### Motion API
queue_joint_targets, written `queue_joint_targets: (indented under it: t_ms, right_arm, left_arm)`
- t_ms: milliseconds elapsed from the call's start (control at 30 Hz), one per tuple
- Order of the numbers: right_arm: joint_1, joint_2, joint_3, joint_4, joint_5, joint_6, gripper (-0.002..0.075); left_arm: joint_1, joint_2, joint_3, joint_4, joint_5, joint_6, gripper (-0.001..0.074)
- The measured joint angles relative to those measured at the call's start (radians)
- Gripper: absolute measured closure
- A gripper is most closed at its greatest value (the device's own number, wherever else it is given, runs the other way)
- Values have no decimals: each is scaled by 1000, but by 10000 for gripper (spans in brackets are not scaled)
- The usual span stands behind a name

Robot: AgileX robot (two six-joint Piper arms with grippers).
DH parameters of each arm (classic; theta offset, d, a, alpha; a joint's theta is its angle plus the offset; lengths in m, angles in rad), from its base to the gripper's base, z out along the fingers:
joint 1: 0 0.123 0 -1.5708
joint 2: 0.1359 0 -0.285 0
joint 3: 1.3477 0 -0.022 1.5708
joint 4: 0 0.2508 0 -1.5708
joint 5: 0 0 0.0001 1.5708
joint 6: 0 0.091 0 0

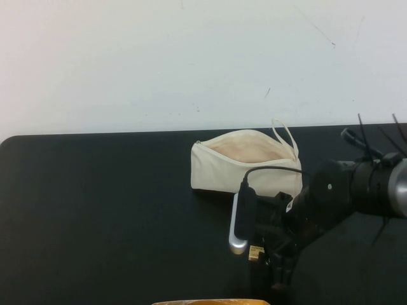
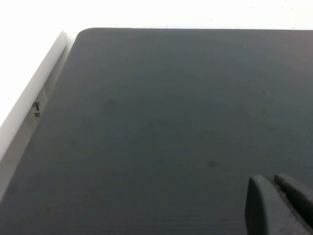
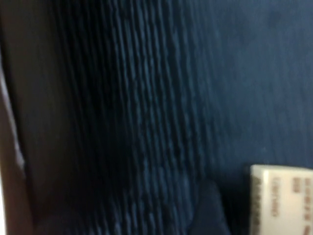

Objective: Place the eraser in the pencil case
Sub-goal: Pick up the eraser from the table

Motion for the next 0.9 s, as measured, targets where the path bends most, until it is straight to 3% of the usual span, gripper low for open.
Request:
queue_joint_targets:
  t_ms: [200,367,400,633,900]
  right_arm:
    - [0,12,-8,10,16,5,302]
    - [2,15,-10,18,36,19,512]
    - [2,15,-10,18,36,19,525]
    - [2,15,-20,20,47,19,524]
    - [2,11,-229,10,278,19,524]
  left_arm:
    - [0,0,0,0,0,0,736]
    - [0,0,0,0,0,0,736]
    - [0,0,0,0,0,0,736]
    - [0,0,0,0,0,0,736]
    - [0,0,0,0,0,0,736]
